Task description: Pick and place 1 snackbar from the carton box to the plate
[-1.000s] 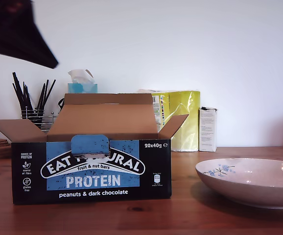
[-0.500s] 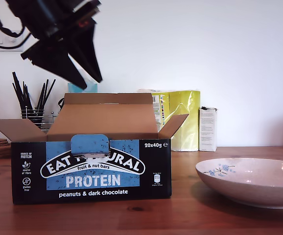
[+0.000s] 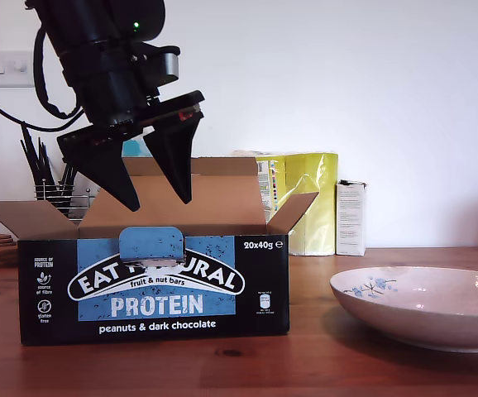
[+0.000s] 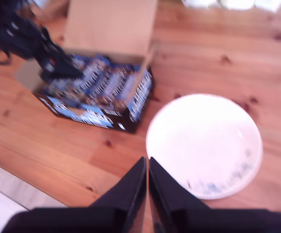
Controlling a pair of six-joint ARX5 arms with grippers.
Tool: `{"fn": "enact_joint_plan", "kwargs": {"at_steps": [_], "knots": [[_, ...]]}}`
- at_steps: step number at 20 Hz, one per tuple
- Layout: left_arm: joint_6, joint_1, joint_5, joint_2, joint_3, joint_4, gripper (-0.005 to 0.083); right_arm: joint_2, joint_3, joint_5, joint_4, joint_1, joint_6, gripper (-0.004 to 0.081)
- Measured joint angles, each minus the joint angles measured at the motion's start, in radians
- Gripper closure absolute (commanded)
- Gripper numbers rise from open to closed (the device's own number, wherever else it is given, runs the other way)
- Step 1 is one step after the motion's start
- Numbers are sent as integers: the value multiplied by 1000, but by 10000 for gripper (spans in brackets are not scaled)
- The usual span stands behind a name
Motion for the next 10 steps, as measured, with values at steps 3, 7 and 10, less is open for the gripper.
{"fn": "enact_joint_plan", "kwargs": {"at_steps": [3, 7, 10], "knots": [[-20, -2, -20, 0, 0, 10, 94, 65, 1, 27, 24, 87, 2, 783], [-43, -2, -27, 0, 0, 20, 94, 146, 1, 108, 58, 224, 4, 783], [-56, -1, -48, 1, 0, 2, 90, 146, 1, 175, 68, 292, 4, 783]]}}
